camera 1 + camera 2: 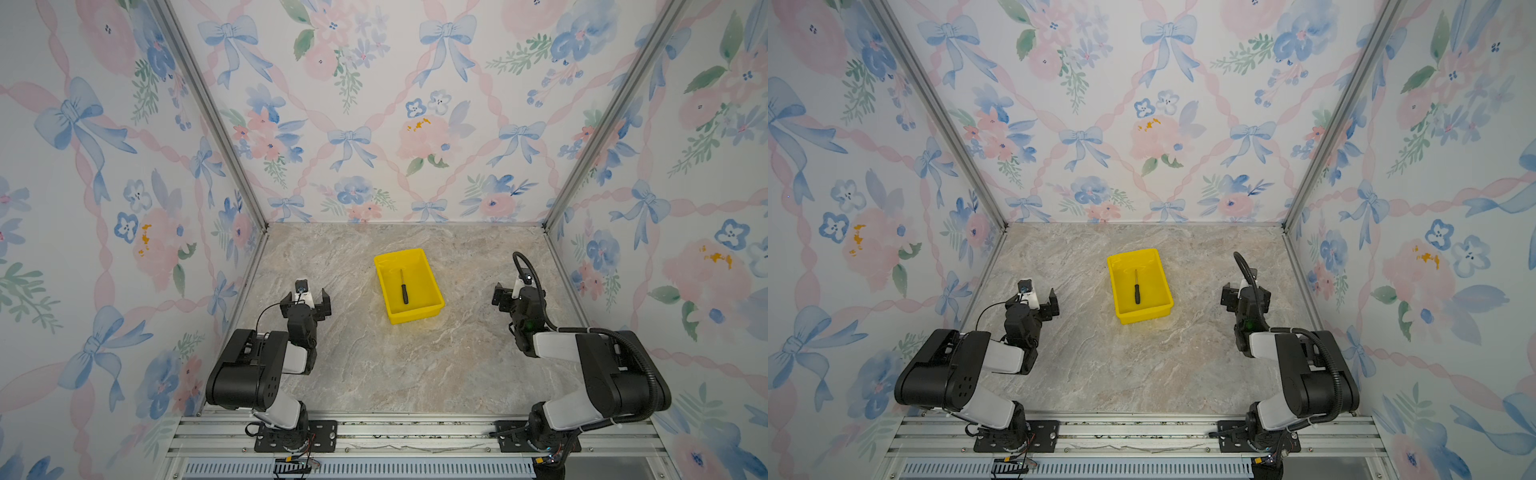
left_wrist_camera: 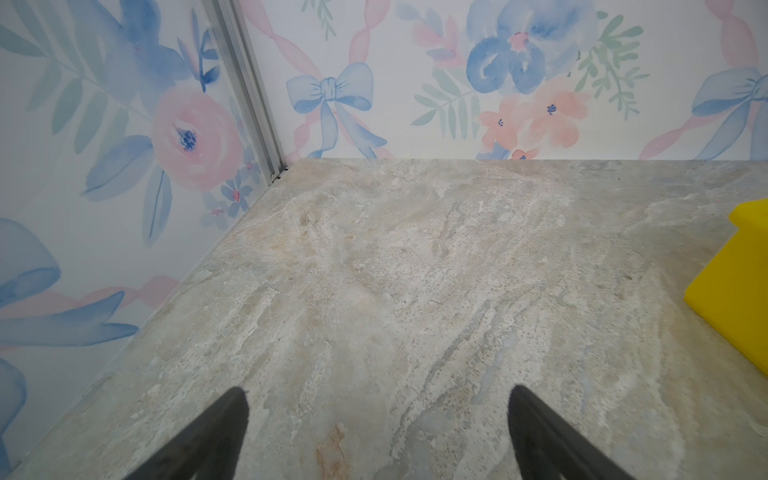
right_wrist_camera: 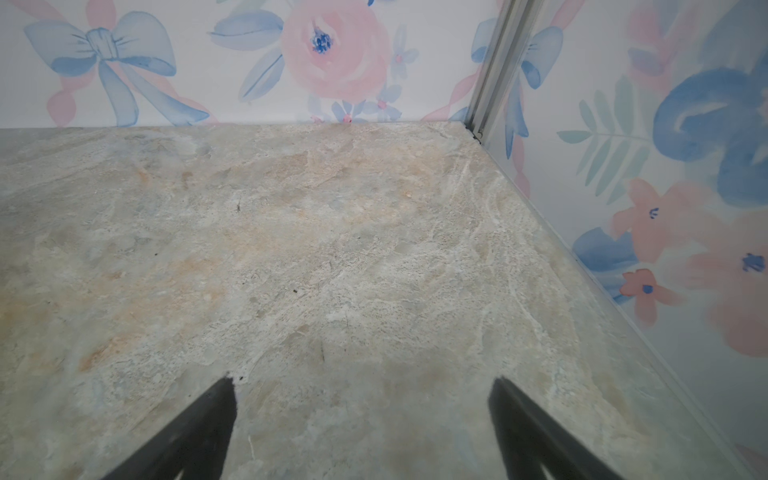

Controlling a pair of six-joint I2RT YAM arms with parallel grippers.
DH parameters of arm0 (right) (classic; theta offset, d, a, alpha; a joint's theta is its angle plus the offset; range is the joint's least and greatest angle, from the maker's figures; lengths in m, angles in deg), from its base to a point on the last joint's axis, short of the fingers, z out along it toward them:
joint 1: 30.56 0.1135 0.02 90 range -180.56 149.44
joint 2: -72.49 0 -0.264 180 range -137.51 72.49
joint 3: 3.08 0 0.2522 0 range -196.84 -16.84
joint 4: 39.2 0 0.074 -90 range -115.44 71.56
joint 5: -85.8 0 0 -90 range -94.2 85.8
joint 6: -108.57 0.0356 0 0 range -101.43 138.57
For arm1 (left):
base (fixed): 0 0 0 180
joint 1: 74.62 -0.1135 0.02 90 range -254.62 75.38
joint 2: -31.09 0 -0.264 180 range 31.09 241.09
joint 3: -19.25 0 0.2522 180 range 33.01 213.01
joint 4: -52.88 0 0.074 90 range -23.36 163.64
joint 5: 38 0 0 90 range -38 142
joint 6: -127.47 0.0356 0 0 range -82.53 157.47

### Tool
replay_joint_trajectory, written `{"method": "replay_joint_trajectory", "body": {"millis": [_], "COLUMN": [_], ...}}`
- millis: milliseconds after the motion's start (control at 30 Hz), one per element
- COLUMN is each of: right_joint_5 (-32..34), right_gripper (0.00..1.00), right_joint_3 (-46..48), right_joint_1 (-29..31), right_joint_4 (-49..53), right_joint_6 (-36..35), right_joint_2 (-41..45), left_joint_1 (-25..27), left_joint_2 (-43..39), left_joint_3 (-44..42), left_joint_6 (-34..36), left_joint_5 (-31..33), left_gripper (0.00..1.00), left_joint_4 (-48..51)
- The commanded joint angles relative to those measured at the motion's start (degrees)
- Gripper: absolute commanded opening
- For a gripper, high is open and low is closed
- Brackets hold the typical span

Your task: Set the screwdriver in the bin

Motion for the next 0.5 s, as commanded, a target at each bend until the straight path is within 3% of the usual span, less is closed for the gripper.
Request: {"method": "replay_joint_trajectory", "body": {"millis": [0, 467], "right_joint_5": [-2.1, -1.9], "right_gripper": [0.97, 0.97], "right_joint_3": [1.0, 1.1], "right_joint_1": [-0.6, -0.4], "right_joint_4": [-4.6, -4.9], "right_joint_6": [-1.0, -1.0], "right_joint_2": [-0.8, -1.0], "left_joint_1": [-0.2, -0.2], "left_joint_2": [0.3, 0.4], "left_joint_3": [-0.2, 0.0], "left_joint_6": [-1.0, -0.5], "left_joint_5": [-0.7, -1.8], "left_gripper": [0.98, 0.98], "left_joint_4": [-1.8, -1.9]}}
